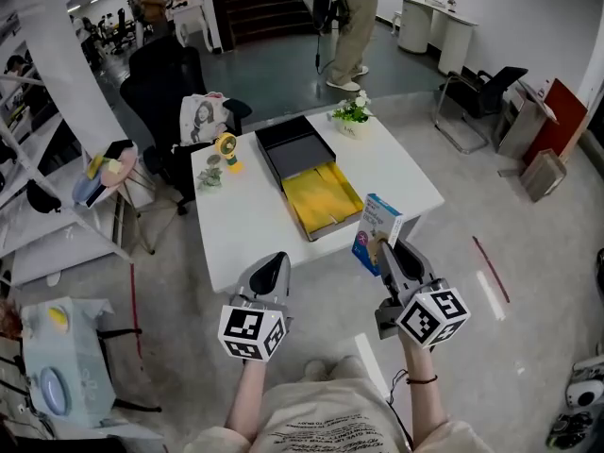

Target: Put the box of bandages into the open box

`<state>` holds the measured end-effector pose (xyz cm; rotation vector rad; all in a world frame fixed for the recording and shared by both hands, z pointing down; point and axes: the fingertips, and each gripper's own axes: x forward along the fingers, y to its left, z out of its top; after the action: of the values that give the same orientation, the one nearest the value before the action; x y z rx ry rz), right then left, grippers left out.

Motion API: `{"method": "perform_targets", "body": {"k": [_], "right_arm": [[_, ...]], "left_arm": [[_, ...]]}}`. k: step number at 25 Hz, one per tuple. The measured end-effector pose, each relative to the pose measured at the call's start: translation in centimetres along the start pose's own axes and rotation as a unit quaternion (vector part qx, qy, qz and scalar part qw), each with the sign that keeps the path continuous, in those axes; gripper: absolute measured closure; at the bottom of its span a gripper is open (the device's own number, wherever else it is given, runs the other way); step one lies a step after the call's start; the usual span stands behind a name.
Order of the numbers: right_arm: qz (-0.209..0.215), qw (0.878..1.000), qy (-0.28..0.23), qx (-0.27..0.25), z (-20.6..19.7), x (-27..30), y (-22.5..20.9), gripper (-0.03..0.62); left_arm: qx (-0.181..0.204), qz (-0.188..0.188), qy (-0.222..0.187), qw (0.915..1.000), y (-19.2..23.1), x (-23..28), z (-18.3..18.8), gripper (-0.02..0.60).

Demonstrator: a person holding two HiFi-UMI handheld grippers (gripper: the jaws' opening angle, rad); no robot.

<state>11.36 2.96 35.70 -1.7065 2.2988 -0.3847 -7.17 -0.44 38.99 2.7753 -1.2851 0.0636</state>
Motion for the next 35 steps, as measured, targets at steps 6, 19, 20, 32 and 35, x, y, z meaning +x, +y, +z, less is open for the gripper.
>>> {"method": "perform_targets", "body": {"k": [6, 19, 20, 32, 35], "right_arm": [[0.007, 1.0, 0.012, 0.012, -0.6, 3.3, -0.5, 0.503], [0.059, 0.996, 0.066, 0.026, -1.8, 14.7, -4.7, 0.503], [0.064, 0.995, 0.076, 0.03, -2.0, 15.7, -5.0, 0.503], [0.146, 0.956, 0.239, 0.082, -7.7, 25.3, -7.3, 0.503], [0.162, 0.941, 0.28, 0.102, -9.8, 26.6, -7.6, 0.503]], "left_arm": [[-0.01, 0.011, 0.004, 0.9999, 2.1, 1.3, -0.3, 0.56], [-0.035, 0.042, 0.022, 0.9983, 8.2, 9.8, -1.5, 0.56], [-0.04, 0.046, 0.025, 0.9978, 8.7, 10.5, -1.6, 0.56], [-0.099, 0.099, 0.08, 0.9869, 13.5, 16.9, -5.8, 0.56], [-0.115, 0.113, 0.096, 0.9822, 14.2, 17.7, -7.5, 0.56]]}}
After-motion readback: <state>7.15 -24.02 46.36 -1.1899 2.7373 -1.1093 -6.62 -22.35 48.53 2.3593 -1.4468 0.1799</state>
